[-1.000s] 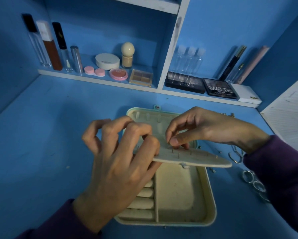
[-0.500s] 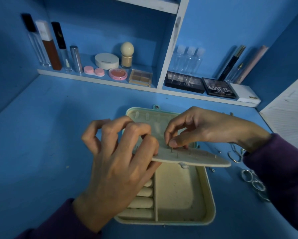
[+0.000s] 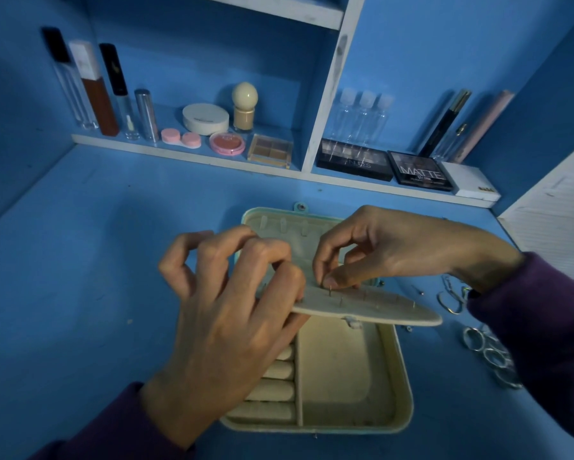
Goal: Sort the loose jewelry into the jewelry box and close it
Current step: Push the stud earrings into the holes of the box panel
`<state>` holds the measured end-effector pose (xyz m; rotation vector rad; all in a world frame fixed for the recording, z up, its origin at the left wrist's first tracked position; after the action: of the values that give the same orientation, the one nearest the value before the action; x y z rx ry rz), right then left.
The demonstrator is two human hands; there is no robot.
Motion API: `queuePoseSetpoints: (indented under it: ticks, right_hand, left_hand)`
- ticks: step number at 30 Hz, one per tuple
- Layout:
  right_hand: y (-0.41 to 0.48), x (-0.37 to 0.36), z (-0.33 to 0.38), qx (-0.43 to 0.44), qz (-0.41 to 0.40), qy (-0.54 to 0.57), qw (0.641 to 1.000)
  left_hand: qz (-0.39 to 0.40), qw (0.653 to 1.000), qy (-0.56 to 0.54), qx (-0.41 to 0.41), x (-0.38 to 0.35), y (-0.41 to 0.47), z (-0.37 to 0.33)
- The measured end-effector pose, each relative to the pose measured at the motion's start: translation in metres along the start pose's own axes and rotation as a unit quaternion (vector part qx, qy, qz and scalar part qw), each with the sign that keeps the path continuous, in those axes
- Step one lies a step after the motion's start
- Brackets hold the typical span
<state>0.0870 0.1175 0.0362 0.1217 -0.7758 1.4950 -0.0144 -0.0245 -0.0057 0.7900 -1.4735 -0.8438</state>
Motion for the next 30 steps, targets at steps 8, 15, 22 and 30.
queuePoseSetpoints:
  ticks: [8, 15, 22, 30]
  right_hand:
    - [0.0015, 0.0035, 0.0015, 0.002, 0.024, 0.012, 1.000]
    - [0.0053, 0.0024, 0.0003, -0.009, 0.027, 0.003, 1.000]
    - [0.0065, -0.0012, -0.0018, -0.024, 0.015, -0.002, 1.000]
    - [0.0052, -0.0043, -0.0019, -0.016, 0.008, -0.014, 1.000]
  left_hand:
    - [-0.002, 1.000, 0.000, 0.002, 0.0004, 0.0012, 0.0006]
    - [-0.002, 1.000, 0.001, 0.001, 0.0011, 0.0008, -0.0002]
    - [-0.003, 1.000, 0.001, 0.003, 0.0011, 0.0004, 0.0005]
    - [-0.004, 1.000, 0.006, 0.001, 0.0014, 0.0005, 0.0002]
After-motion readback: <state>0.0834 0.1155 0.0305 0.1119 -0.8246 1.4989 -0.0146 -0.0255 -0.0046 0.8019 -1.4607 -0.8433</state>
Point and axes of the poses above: each hand's wrist, its own y-axis towards the middle knuckle, its own x-axis out of the back of the hand, z = x × y, the point moved 3 cm from there along y, towards the middle knuckle, and after that the axes turned 6 degrees about z, right-handed, at the moved point
